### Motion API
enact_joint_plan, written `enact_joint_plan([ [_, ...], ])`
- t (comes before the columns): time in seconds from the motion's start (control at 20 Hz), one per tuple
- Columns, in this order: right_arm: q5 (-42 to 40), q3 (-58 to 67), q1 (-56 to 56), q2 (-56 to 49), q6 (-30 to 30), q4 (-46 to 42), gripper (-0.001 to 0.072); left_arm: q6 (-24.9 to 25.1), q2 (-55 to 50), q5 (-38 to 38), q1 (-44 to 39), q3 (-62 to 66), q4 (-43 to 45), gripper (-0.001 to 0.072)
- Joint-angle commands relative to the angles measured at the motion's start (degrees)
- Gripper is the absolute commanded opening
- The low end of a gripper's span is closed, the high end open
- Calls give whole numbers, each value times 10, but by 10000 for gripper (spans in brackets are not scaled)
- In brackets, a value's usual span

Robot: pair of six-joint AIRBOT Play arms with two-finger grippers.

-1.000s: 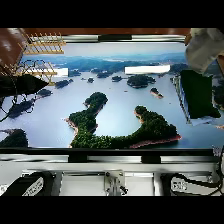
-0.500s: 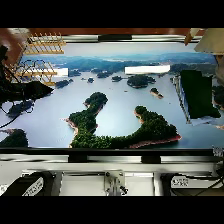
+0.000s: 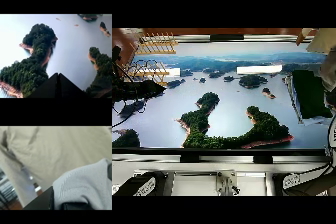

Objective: Fold the shirts.

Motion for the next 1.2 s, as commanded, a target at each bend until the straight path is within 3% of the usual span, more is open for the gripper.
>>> enact_joint_plan([
  [0.0, 11, 33, 39, -30, 17, -10, 80, 0, -3, 3, 0, 0, 0, 31],
  [0.2, 142, 34, 60, 3, 12, -10, 80, 0, -3, 3, 0, 0, 0, 31],
  [0.3, 205, 34, 59, 26, -27, -41, 80, 0, -3, 3, 0, 0, 0, 31],
  [0.55, 505, 34, 12, 56, -26, -76, 80, 0, -3, 0, 0, 0, 0, 31],
  [0.85, 686, 34, -31, 140, 57, -239, 80, 0, -3, -7, 0, 0, 0, 31],
  [1.0, 845, 33, -49, 150, 71, -282, 80, 0, -3, -8, 0, 0, 0, 31],
  [1.15, 951, 23, -52, 150, 77, -374, 80, 0, -3, -10, 0, 0, 0, 31],
])
